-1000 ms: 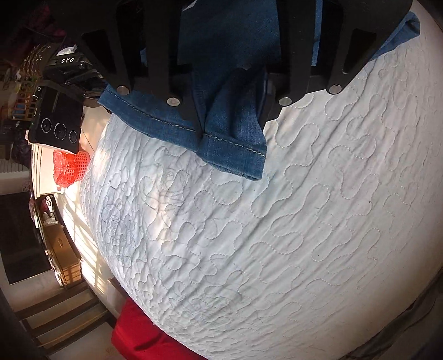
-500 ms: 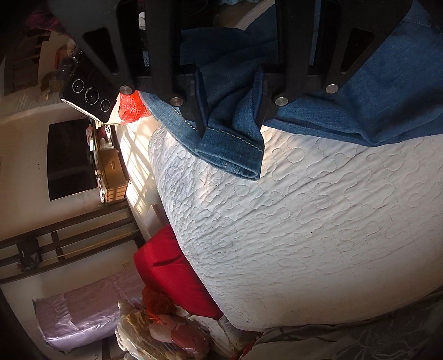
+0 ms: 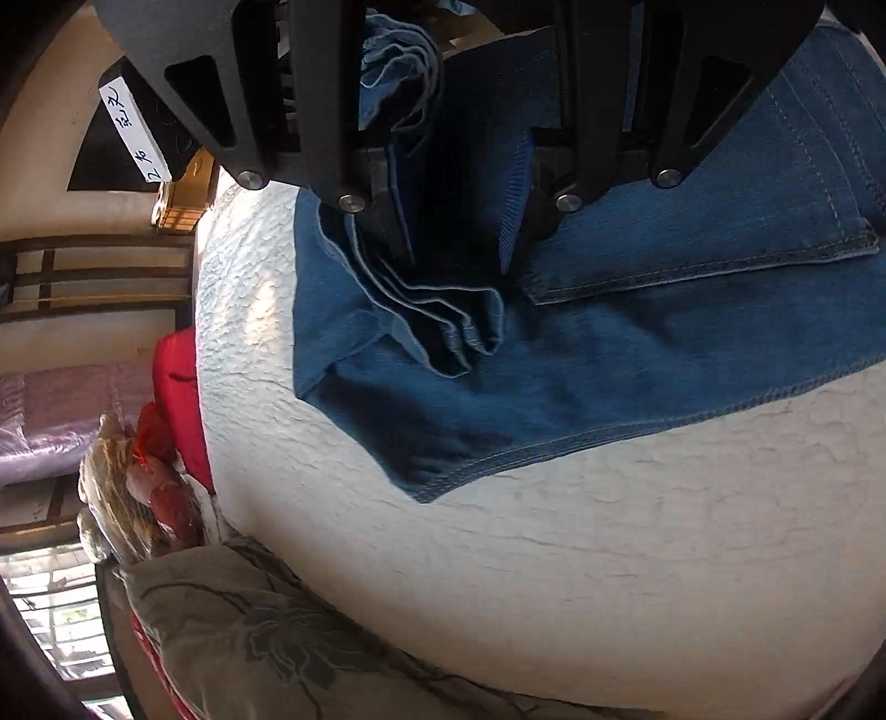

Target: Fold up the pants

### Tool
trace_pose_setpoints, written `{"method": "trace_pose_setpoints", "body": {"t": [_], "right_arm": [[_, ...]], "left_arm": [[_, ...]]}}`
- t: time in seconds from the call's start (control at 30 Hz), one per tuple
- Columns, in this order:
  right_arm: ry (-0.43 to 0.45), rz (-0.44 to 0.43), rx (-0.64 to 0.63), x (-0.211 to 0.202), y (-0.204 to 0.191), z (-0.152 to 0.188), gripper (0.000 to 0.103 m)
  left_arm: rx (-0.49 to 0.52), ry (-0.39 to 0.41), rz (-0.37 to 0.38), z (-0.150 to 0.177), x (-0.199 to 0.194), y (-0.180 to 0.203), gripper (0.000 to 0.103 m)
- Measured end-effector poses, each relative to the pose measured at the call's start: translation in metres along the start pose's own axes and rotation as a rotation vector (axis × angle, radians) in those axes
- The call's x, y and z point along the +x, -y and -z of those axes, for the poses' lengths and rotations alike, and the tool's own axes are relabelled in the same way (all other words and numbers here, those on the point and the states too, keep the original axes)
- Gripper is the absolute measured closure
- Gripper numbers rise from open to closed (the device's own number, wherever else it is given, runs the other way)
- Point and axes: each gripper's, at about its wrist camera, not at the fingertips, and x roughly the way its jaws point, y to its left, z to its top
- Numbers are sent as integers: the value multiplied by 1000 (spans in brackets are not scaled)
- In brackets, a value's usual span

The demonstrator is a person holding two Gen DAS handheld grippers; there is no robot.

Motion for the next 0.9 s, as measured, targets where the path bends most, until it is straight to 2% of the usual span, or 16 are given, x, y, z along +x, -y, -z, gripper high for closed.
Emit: {"method": "trace_pose_setpoints", "body": {"t": [0.07,0.13,0.2,0.27,0.3,0.33,0.4,0.47,0.53,0.57,0.63,0.7,0.77,0.8,0.87,0.9], "right_arm": [[-73,97,-55,22,-4,-1,76],[-79,95,-67,16,-8,-2,75],[-40,38,-61,-8,-10,-9,70],[26,-4,-58,-44,-16,-14,58],[71,-16,-57,-63,-15,-17,45],[119,-9,-58,-79,-14,-22,37],[197,45,-60,-102,-5,-44,37],[203,86,-78,-106,-1,-77,37],[153,119,-132,-93,2,-107,37],[128,163,-168,-88,2,-116,37],[41,195,-225,-64,6,-136,37],[-45,245,-280,-39,8,-141,37],[-130,255,-353,-12,6,-135,37],[-146,276,-404,-3,3,-128,39],[-194,295,-536,15,-7,-120,79],[-225,313,-593,22,-14,-116,95]], "left_arm": [[-86,29,-10,11,-10,-27,77],[-137,70,17,27,-28,-43,76],[-166,115,25,48,-43,-52,68],[-196,145,51,72,-50,-55,55],[-213,153,71,85,-49,-55,47],[-225,154,89,96,-46,-52,45],[-239,140,122,119,-33,-42,45],[-263,114,125,138,-16,-31,45],[-278,75,127,151,-2,-24,45],[-281,61,120,155,5,-17,45],[-286,52,76,156,18,-7,45],[-315,52,34,151,27,-4,45],[-364,56,18,146,36,-4,45],[-388,57,3,142,40,-4,45],[-420,53,-26,138,46,-2,45],[-427,55,-40,137,45,1,48]]}}
